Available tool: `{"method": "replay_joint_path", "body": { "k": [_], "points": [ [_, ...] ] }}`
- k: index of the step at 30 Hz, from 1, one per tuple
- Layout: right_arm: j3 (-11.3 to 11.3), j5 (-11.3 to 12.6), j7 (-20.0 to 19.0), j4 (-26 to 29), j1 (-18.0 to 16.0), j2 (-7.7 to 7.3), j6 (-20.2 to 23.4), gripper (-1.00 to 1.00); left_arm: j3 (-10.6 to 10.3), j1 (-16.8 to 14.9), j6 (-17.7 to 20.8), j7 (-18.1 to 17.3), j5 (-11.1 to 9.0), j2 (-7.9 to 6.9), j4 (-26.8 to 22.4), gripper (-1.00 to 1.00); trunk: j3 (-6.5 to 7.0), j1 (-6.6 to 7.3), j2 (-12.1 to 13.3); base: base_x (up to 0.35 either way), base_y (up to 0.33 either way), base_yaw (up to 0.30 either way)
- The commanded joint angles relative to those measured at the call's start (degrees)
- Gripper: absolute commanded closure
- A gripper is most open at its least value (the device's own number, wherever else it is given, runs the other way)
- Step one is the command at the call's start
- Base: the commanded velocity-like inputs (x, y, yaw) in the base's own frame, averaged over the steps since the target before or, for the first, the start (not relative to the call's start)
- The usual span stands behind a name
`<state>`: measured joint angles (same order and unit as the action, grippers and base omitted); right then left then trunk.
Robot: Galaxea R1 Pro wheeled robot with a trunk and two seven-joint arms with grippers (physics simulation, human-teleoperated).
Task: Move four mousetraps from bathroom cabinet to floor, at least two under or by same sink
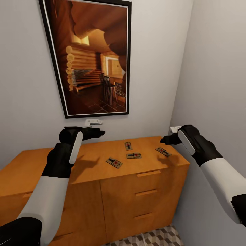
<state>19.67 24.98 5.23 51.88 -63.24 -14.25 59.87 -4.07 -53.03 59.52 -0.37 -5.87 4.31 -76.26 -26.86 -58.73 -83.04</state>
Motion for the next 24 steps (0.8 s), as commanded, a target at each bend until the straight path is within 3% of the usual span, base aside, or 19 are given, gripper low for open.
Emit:
{"method": "replay_joint_path", "body": {
  "k": [1,16,24],
  "points": [
    [0.2,0.6,0.6,0.1,-0.1,-0.10,0.1,-1.00,0.0,-0.1,0.2,0.1,-0.3,0.01,0.0,-1.00,-0.07,0.00,0.0,0.000,-0.087,0.013],
    [0.3,0.6,0.6,0.1,-0.1,-0.08,0.1,-1.00,0.0,-0.1,0.2,0.1,-0.3,0.01,0.3,-1.00,-0.07,0.00,0.0,0.031,-0.208,0.004],
    [0.3,0.6,0.6,0.1,-0.1,-0.08,0.1,-1.00,0.0,-0.1,0.2,0.1,-0.3,0.00,0.3,-1.00,-0.07,0.00,0.0,0.040,-0.081,0.000]
  ]
}}
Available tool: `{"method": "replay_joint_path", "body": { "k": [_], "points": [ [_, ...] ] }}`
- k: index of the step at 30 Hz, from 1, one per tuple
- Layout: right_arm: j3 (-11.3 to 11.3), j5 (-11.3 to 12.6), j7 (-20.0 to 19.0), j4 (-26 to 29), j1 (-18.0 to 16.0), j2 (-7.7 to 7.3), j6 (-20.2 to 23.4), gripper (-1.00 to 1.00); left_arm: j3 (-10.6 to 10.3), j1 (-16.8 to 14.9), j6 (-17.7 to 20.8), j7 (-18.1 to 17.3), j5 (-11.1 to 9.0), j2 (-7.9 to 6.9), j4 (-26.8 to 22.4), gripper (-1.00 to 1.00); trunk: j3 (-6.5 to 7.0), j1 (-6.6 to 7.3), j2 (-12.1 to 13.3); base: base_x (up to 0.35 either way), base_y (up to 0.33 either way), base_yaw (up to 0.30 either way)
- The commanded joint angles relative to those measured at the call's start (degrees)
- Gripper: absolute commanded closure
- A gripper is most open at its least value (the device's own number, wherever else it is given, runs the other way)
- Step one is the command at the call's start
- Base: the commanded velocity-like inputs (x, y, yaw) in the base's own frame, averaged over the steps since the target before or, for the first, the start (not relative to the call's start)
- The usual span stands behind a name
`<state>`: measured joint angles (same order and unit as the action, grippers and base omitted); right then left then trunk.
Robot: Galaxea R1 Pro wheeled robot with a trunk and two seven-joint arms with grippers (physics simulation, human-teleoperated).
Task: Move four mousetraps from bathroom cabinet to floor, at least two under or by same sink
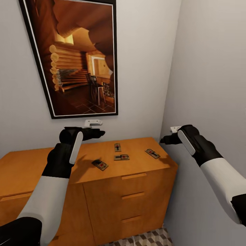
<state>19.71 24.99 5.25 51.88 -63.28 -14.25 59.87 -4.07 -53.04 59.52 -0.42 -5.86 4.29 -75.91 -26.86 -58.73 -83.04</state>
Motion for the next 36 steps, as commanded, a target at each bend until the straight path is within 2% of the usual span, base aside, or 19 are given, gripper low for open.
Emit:
{"method": "replay_joint_path", "body": {
  "k": [1,36],
  "points": [
    [0.2,0.6,0.6,0.1,0.0,-0.08,0.1,-1.00,0.0,-0.1,0.2,0.1,-0.3,0.02,0.0,-1.00,-0.07,0.00,0.0,0.013,-0.026,0.000],
    [0.2,0.6,0.5,0.3,0.0,0.03,0.1,-1.00,0.0,-0.1,0.2,0.1,-0.3,0.01,0.0,-1.00,-0.07,0.00,0.0,0.001,-0.003,0.000]
  ]
}}
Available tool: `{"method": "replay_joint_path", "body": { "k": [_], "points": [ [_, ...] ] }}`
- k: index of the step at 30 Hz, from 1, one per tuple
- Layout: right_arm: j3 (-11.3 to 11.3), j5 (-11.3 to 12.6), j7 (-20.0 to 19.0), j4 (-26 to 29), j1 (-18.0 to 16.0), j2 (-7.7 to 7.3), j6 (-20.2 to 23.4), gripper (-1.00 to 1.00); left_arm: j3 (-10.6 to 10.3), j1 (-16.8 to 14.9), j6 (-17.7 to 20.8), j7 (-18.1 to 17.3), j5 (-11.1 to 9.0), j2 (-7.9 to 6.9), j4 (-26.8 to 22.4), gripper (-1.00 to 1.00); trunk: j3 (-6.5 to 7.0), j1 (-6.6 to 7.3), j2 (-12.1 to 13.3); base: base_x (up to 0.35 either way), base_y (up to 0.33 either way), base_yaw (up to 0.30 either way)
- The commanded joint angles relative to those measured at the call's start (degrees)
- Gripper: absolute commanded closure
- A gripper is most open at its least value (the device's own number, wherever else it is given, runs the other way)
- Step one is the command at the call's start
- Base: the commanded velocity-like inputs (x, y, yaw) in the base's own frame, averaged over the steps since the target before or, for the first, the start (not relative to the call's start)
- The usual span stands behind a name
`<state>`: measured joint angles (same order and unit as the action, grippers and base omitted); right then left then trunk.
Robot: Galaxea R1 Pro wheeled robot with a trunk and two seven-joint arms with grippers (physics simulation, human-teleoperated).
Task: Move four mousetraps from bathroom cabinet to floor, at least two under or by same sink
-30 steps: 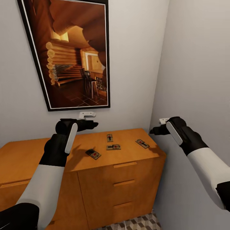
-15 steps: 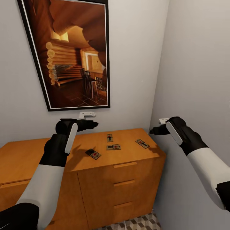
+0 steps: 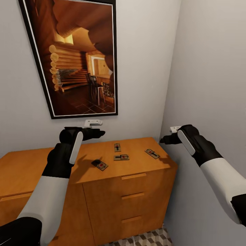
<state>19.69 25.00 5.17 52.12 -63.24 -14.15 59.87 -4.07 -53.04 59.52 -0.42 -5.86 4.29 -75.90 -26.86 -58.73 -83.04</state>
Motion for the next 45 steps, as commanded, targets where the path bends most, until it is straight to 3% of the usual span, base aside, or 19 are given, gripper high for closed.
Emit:
{"method": "replay_joint_path", "body": {
  "k": [1,12,45],
  "points": [
    [0.2,0.6,0.6,0.1,-0.1,-0.06,0.1,-1.00,0.0,0.0,0.2,0.1,-0.3,0.01,0.0,-1.00,-0.07,0.00,0.0,0.000,0.000,0.000],
    [0.2,0.5,0.6,0.2,-0.1,1.06,0.1,-1.00,0.0,0.0,0.2,0.1,-0.3,0.02,0.0,-1.00,-0.07,0.00,0.0,0.000,0.000,0.000],
    [0.1,1.4,0.4,0.2,-0.1,1.64,0.1,-1.00,0.0,0.0,0.2,0.1,-0.3,0.01,0.0,-1.00,-0.07,0.00,0.0,0.000,0.000,0.000]
  ]
}}
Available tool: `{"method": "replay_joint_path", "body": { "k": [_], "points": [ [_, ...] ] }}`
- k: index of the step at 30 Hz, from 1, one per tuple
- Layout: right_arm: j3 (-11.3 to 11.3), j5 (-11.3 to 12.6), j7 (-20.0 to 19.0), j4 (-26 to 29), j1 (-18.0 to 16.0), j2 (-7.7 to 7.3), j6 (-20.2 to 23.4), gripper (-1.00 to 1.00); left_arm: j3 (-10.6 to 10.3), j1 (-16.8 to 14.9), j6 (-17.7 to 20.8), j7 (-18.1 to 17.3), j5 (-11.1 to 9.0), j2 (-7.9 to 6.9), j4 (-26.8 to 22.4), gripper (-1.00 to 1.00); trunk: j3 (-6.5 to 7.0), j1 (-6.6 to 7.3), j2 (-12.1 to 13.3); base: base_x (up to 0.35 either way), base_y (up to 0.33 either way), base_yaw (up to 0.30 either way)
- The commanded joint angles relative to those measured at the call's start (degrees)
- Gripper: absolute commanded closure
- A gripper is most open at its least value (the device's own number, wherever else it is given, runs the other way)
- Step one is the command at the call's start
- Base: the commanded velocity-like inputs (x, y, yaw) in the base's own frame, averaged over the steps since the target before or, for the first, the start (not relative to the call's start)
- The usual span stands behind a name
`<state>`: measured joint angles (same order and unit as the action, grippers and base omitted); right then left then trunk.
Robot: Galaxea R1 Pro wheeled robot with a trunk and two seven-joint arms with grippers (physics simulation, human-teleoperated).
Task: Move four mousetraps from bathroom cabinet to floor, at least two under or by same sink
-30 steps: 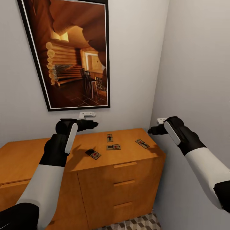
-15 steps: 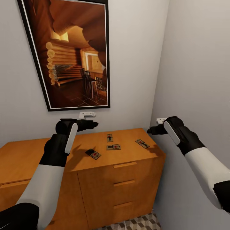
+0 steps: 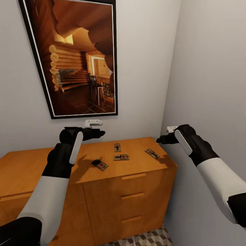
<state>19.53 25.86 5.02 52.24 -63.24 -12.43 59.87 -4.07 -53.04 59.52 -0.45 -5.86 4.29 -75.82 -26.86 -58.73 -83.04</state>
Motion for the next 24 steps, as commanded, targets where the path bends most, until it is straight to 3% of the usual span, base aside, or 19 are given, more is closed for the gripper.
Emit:
{"method": "replay_joint_path", "body": {
  "k": [1,24],
  "points": [
    [0.2,0.6,0.5,0.1,-0.1,-0.07,0.1,-1.00,0.0,0.0,0.2,0.1,-0.3,0.01,0.0,-1.00,-0.07,0.00,0.0,0.000,0.000,0.000],
    [0.2,0.6,0.5,0.1,-0.1,-0.05,0.1,-1.00,0.0,0.0,0.2,0.1,-0.3,0.01,1.0,-1.00,-0.07,0.00,0.0,0.041,0.000,0.000]
  ]
}}
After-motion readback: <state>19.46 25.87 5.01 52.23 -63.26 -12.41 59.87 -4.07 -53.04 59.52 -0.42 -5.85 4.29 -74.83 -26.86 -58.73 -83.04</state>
